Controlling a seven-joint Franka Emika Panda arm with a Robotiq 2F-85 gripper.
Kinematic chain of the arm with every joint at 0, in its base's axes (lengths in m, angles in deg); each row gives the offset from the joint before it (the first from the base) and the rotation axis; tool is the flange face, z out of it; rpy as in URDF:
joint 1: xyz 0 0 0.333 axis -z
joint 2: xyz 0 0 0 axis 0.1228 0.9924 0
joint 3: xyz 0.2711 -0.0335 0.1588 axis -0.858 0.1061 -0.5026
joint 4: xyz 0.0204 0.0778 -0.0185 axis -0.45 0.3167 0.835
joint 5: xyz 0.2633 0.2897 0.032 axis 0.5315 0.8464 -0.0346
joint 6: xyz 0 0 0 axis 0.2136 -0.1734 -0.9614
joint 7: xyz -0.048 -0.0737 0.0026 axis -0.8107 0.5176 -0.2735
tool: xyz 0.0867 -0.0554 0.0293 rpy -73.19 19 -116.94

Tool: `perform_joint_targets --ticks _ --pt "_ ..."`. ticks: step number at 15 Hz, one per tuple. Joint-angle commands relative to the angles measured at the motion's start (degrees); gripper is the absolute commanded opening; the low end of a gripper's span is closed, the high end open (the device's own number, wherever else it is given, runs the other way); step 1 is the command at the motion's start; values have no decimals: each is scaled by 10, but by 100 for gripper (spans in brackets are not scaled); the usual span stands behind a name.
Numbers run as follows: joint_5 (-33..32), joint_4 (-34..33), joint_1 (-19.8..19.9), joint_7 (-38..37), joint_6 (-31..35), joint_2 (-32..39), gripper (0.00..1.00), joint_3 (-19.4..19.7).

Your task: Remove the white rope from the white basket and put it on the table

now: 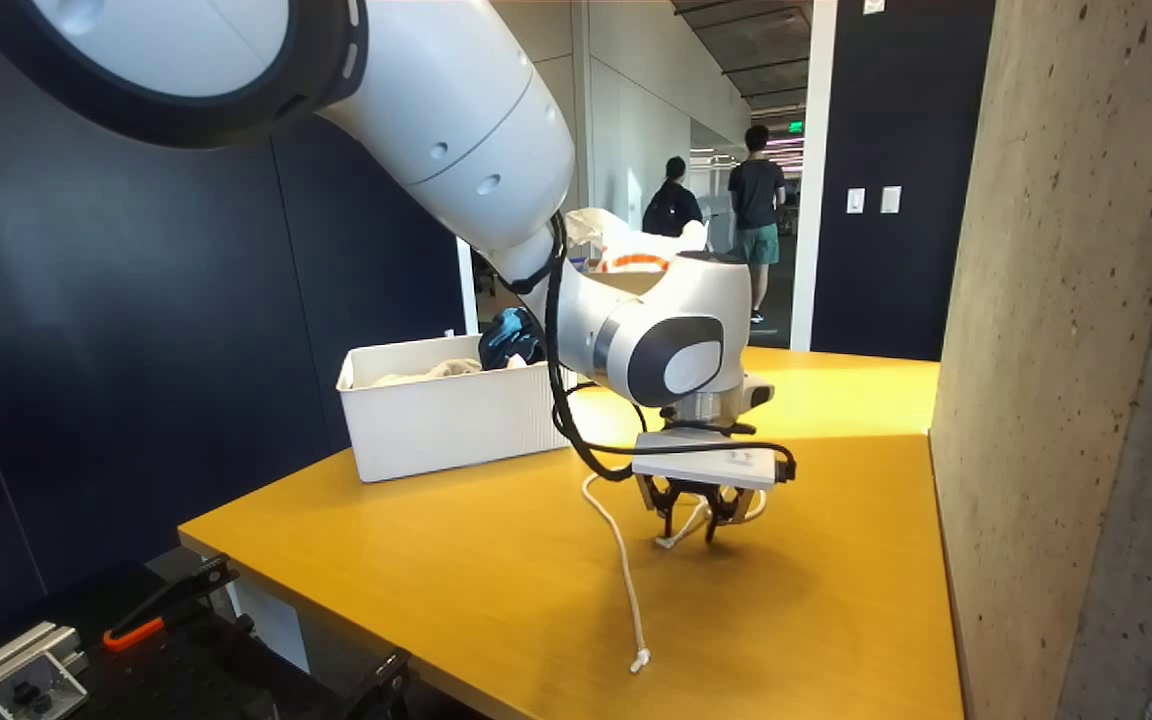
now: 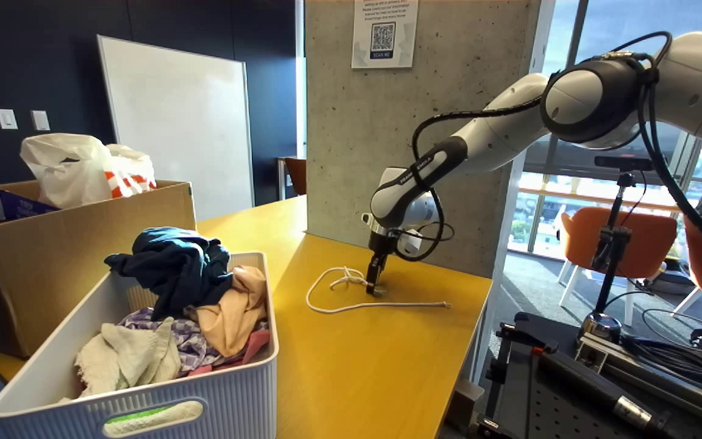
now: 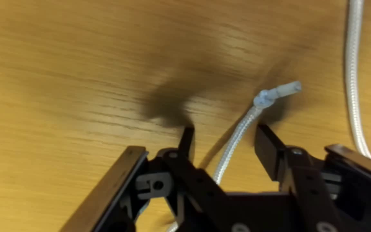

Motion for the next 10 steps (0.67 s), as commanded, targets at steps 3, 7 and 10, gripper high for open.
perform_joint_targets --ticks 3,7,10 --pt "9 13 -8 1 6 -7 6 8" --pt "9 32 -7 0 19 -21 0 9" --pt "6 76 -5 -4 43 -54 1 15"
